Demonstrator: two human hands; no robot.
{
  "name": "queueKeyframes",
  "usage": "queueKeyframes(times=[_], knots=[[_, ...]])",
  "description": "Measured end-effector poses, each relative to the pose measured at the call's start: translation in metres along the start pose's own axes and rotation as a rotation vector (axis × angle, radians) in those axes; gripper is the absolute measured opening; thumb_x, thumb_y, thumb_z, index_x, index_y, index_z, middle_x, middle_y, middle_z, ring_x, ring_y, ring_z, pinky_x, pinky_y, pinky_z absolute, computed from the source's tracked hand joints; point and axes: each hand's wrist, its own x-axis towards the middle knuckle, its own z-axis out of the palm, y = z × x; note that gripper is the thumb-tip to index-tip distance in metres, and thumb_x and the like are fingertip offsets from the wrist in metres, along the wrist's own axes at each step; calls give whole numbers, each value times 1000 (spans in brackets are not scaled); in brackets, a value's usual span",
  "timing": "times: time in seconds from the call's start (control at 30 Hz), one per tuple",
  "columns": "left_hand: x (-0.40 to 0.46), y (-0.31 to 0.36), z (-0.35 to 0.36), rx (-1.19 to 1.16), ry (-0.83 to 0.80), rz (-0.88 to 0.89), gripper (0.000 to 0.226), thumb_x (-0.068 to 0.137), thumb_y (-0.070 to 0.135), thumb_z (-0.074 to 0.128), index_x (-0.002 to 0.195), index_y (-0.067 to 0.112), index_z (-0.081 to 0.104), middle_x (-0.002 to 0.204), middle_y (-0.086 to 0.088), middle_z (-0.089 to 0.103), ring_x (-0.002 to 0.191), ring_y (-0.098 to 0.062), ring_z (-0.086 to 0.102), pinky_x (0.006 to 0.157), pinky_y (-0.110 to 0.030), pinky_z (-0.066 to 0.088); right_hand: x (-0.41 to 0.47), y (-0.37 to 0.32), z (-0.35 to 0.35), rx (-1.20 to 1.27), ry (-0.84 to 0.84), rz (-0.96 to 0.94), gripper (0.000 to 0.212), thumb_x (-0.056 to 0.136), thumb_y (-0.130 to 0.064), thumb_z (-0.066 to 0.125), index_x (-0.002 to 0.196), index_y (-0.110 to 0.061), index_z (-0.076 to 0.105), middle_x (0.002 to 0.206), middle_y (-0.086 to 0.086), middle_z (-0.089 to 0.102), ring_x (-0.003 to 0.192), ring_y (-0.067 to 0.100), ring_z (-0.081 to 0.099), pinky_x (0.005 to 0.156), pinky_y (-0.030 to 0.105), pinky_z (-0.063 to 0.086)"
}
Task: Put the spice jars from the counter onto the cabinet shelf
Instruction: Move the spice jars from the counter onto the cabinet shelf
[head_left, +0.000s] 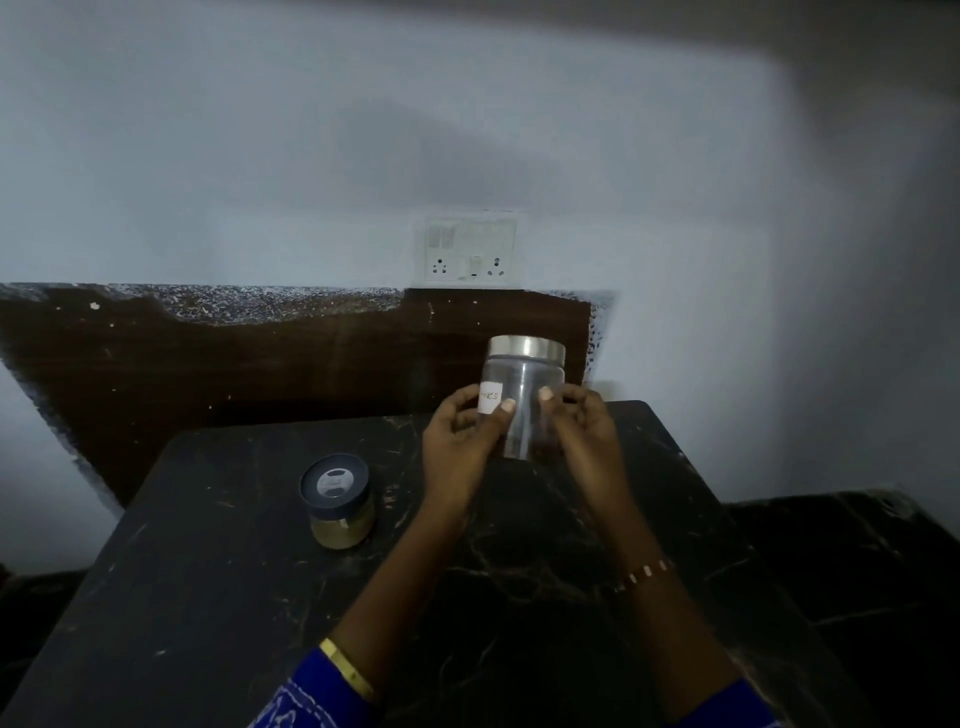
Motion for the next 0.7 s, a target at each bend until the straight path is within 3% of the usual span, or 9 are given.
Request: queueKeyframes(times=[0.07, 0.17, 0.27, 0.43, 0.7], knots=[[-1, 0, 4, 72, 24, 122, 31, 86, 20, 60, 117, 19, 57, 104, 4, 63, 93, -8, 64, 65, -14, 55, -2, 0, -3, 52, -39, 26, 33, 88, -28, 58, 119, -18, 52, 102, -1, 66, 93, 16, 67, 77, 31, 57], [-3, 3, 9, 94, 13, 200, 22, 91, 11, 52, 108, 21, 61, 112, -2, 63, 100, -11, 62, 72, -17, 56, -4, -1, -8, 155, -55, 24, 17, 90, -28, 54, 105, -24, 60, 96, -4, 69, 90, 11, 67, 77, 28, 56], [-6, 7, 11, 33, -9, 162, 27, 91, 10, 51, 117, 16, 55, 103, 4, 61, 96, -7, 60, 73, -17, 56, -6, -3, -6, 246, -67, 49, 16, 92, -25, 51, 103, -20, 61, 97, 0, 69, 94, 16, 65, 87, 37, 53], [-7, 9, 6, -101, -99, -28, 39, 91, 22, 51, 128, 11, 49, 112, -4, 64, 103, -15, 63, 83, -27, 55, -10, -4, 2, 233, -18, 53, 24, 93, -26, 48, 113, -16, 57, 113, 12, 64, 108, 28, 61, 93, 47, 49], [-6, 17, -4, -174, -148, -63, 37, 91, 21, 51, 127, 11, 50, 114, -8, 65, 108, -22, 63, 93, -40, 52, -16, -11, 8, 141, -45, -52, 21, 96, -20, 41, 106, -23, 59, 100, -1, 67, 94, 14, 65, 80, 31, 54]])
